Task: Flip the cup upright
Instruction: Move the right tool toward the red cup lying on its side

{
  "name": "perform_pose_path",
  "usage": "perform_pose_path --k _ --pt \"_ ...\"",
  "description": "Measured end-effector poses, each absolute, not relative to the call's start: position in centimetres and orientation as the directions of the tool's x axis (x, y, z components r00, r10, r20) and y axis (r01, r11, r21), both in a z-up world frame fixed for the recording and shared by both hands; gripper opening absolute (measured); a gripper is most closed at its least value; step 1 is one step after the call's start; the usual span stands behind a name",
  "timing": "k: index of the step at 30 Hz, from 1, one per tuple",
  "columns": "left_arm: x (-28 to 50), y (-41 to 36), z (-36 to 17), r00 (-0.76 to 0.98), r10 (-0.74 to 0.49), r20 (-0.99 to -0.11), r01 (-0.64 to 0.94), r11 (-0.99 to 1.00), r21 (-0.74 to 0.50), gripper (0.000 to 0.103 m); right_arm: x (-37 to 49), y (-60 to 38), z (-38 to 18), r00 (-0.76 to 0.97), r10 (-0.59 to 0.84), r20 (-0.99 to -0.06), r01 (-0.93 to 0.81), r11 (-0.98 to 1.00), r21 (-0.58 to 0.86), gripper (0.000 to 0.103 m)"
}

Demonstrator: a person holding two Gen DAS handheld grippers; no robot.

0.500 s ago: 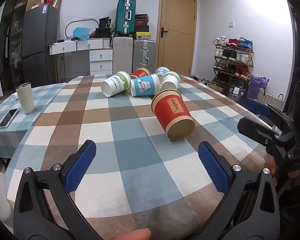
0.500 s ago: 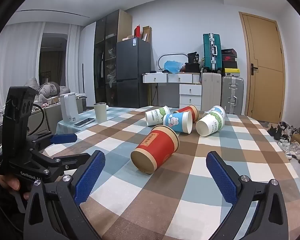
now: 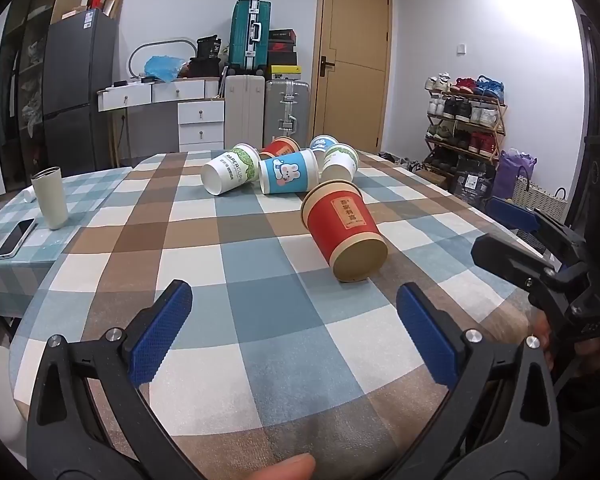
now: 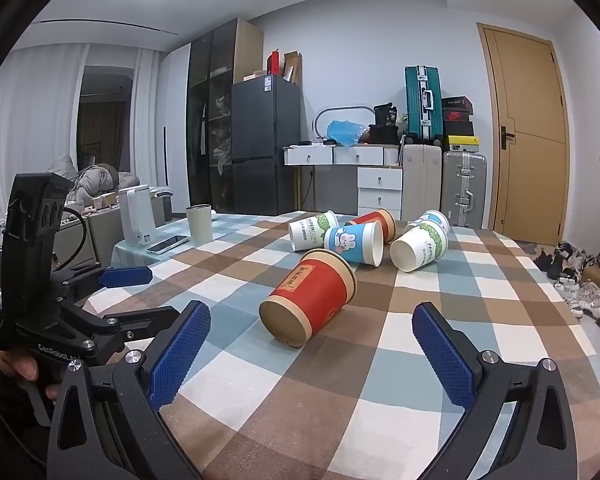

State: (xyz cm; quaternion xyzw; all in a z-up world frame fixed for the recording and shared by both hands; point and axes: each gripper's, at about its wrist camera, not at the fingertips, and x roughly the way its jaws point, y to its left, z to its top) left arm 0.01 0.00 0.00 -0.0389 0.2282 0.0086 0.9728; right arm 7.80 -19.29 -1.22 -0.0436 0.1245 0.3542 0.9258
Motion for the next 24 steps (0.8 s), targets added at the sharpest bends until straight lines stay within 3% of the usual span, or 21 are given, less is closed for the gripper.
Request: perform_pose_path --k 24 --pt "0.04 0.04 0.0 0.897 -0.001 -0.442 -0.033 0.997 -0.069 0.102 8.16 -19.67 -1.13 0.724 0.642 -0.253 -0.662 0.75 0.007 0.103"
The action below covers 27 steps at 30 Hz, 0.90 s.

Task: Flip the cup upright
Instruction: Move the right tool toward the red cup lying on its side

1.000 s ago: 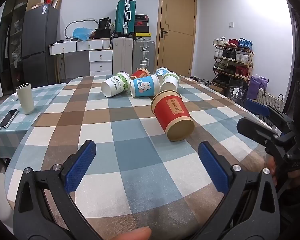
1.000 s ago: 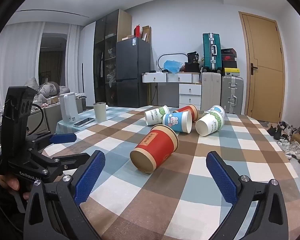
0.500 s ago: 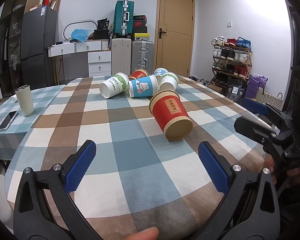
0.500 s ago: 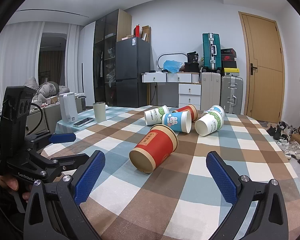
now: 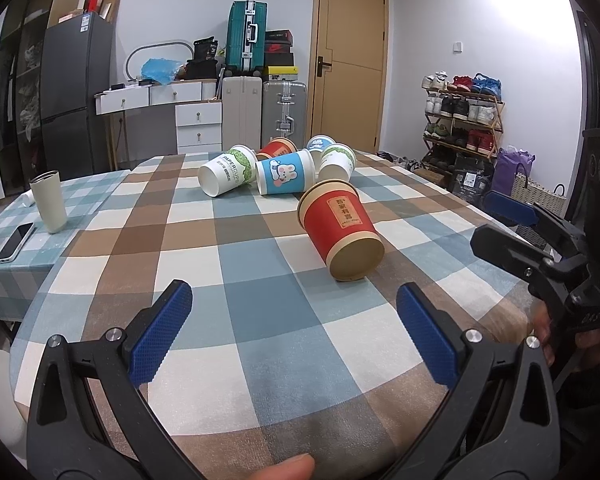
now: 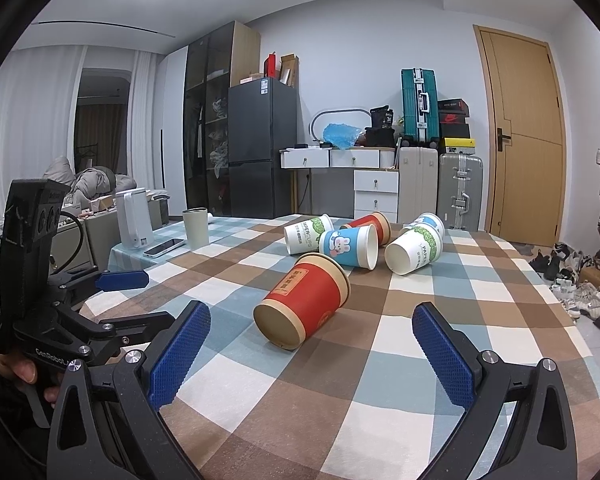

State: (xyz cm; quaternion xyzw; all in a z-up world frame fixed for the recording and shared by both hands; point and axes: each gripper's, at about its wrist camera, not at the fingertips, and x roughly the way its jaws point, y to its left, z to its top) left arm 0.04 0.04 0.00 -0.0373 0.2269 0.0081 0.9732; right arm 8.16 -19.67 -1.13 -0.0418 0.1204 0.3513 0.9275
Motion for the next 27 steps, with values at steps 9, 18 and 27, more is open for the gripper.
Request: perform_pose_path --k 9,18,27 --pt "0.2 -0.6 -0.1 0.895 0.001 -0.446 -0.038 0.997 -0.072 0.102 8.2 -19.8 -1.1 0.724 0.642 -0.253 -0.662 0.75 0.007 0.103" --pt "0.3 -0.3 0.0 0.893 -0.008 -0.449 -0.023 0.998 -0.064 0.102 8.2 -19.8 -1.0 0.725 0.64 -0.254 -0.659 0.752 0.009 0.103" --pt "0.3 -0.3 -0.1 0.895 -0.007 -0.447 -0.026 0.997 -0.067 0.102 8.5 -20.2 -1.2 0.73 0.632 -0.261 -0.652 0.758 0.009 0.103"
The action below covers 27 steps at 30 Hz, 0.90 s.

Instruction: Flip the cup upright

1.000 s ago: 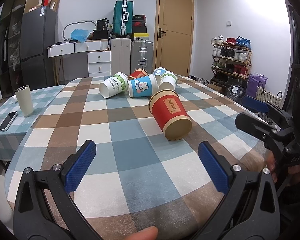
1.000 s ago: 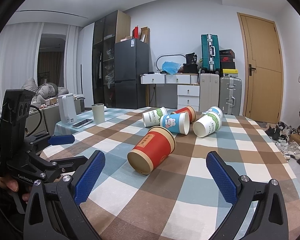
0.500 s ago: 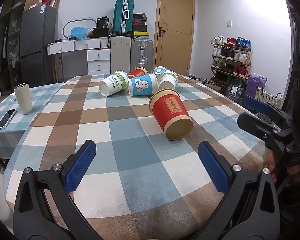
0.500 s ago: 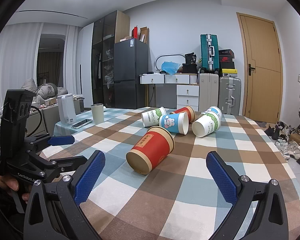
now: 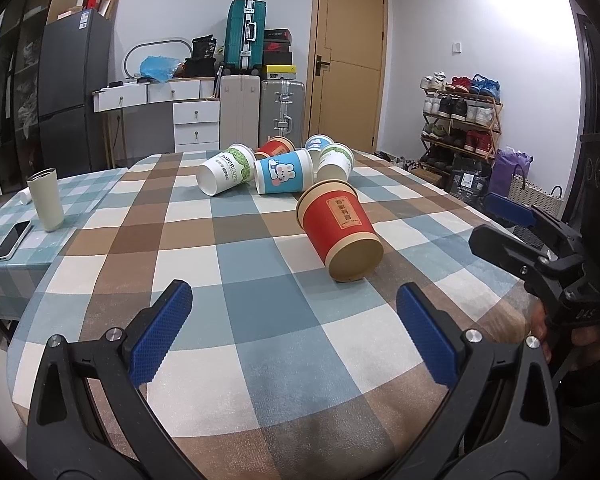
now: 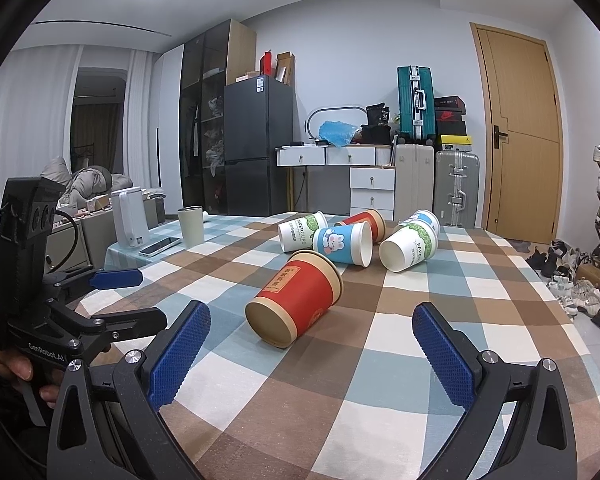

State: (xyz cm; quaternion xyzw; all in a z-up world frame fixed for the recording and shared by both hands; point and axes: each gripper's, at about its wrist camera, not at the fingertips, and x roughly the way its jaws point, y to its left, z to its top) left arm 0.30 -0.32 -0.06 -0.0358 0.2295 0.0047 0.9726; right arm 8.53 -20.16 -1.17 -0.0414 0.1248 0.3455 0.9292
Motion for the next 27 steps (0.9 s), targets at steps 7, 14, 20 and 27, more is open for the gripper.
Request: perform_pose_path --k 7,14,20,27 --pt "0.3 -0.3 0.1 0.893 -0.018 -0.45 -0.02 0.997 -0.08 0.102 8.6 -20.0 -1.3 0.727 0.631 -0.271 -0.655 0.756 0.0 0.103" --pt "0.4 -0.4 0.4 0.891 -0.018 -0.454 -0.017 0.997 -0.073 0.102 9.1 -20.1 -1.4 0.726 0.627 -0.284 -0.652 0.758 0.006 0.103" --pt "0.8 -0.4 0.9 0.891 -0.014 -0.454 -0.026 0.996 -0.081 0.102 9.2 -20.0 -1.5 0.721 0.623 -0.304 -0.653 0.757 0.001 0.103" --pt "1.0 -0.5 1.2 0.89 -0.023 -0.455 -0.02 0.996 -0.088 0.102 9.2 -20.6 -1.4 0.731 0.606 -0.312 -0.64 0.768 -0.007 0.103"
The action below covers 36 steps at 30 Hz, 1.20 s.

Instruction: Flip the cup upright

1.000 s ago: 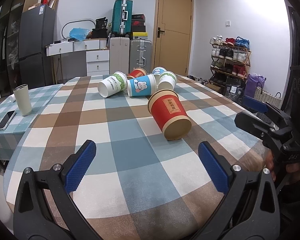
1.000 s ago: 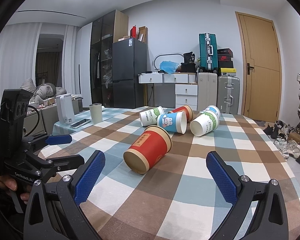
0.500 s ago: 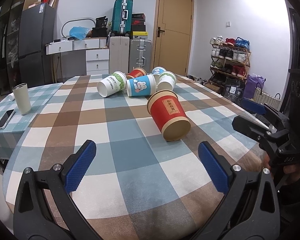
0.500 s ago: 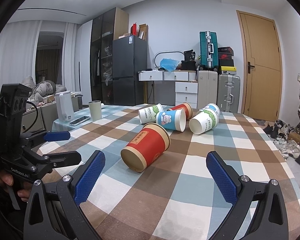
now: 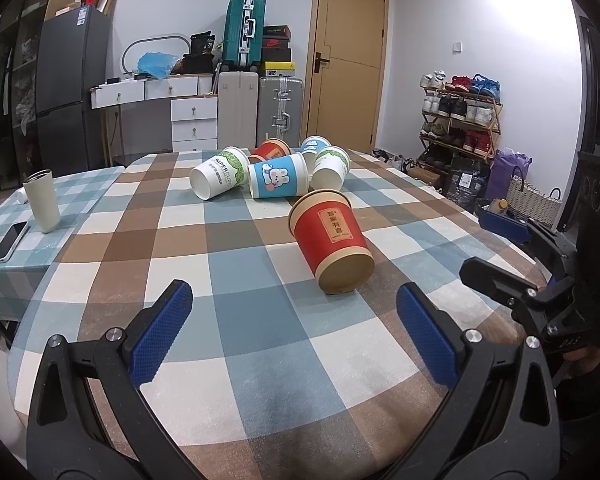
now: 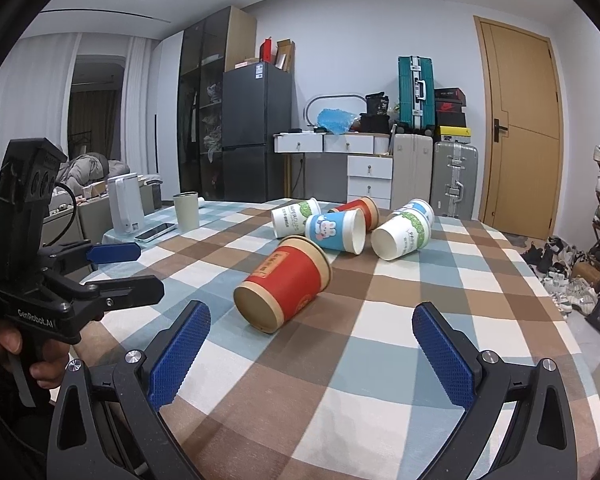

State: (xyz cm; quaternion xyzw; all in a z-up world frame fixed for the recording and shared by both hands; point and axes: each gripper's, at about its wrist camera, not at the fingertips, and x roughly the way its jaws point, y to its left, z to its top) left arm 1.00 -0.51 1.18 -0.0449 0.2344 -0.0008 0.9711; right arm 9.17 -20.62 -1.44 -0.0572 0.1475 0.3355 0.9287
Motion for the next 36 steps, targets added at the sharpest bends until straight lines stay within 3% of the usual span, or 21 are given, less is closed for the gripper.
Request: perform_pose_path --k 31,36 --pt "12.1 -3.3 -0.1 0.796 0.007 -0.605 -0.072 0.994 -0.083 0.102 11.8 -22.5 -1.7 0.794 0.496 -0.351 -0.519 0.854 0.034 0.103" --pt "13.6 -3.9 -0.4 0.779 0.019 -0.627 -0.077 0.995 -0.065 0.095 11.7 -22.5 -1.7 0.796 0.493 -0.351 -0.517 0.856 0.029 0.103"
